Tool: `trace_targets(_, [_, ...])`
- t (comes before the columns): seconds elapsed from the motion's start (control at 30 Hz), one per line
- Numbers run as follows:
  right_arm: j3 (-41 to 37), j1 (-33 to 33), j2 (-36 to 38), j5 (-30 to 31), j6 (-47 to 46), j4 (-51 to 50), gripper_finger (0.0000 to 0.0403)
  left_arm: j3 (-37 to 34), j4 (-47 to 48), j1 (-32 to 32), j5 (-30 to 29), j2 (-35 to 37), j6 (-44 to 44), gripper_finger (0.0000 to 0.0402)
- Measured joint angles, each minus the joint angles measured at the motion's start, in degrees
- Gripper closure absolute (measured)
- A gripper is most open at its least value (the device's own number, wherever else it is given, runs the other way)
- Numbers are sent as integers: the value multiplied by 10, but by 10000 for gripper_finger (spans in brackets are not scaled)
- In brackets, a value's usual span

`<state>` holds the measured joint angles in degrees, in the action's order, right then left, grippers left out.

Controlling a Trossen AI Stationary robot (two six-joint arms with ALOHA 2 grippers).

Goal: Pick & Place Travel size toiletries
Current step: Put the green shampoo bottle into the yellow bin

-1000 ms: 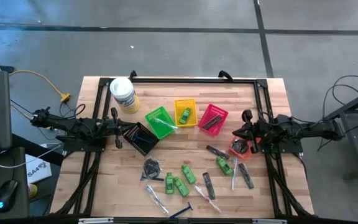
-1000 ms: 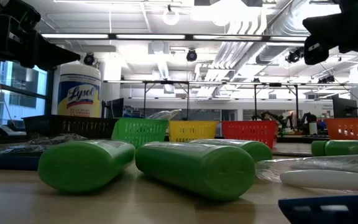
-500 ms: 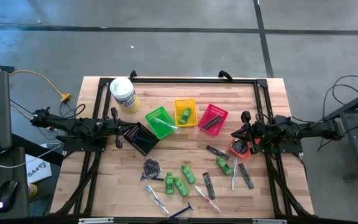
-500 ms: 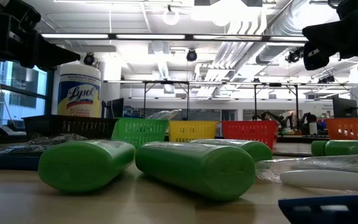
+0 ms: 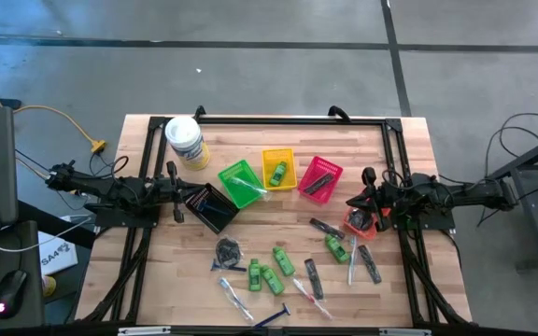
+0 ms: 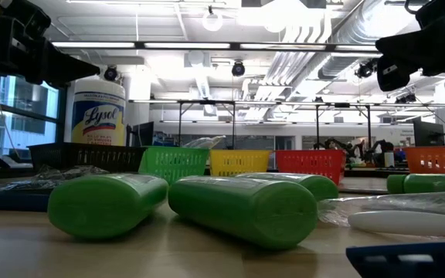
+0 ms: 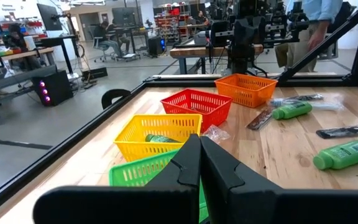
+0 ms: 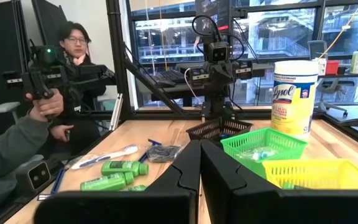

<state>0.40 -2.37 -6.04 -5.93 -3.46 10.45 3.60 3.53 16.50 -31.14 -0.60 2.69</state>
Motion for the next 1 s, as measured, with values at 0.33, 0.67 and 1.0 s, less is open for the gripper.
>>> trace_targets(0.33, [0,0,-3,15,1,-12,399,0,-3,0,0,0,29,402])
trace_targets(0.67, [-1,0,-13,50,-12,-11,399,0,-3,0,0,0,-15,402])
trace_targets(1.0, [-1,0,-19,50,-10,-13,399,0,-4,0,0,0,-6,402])
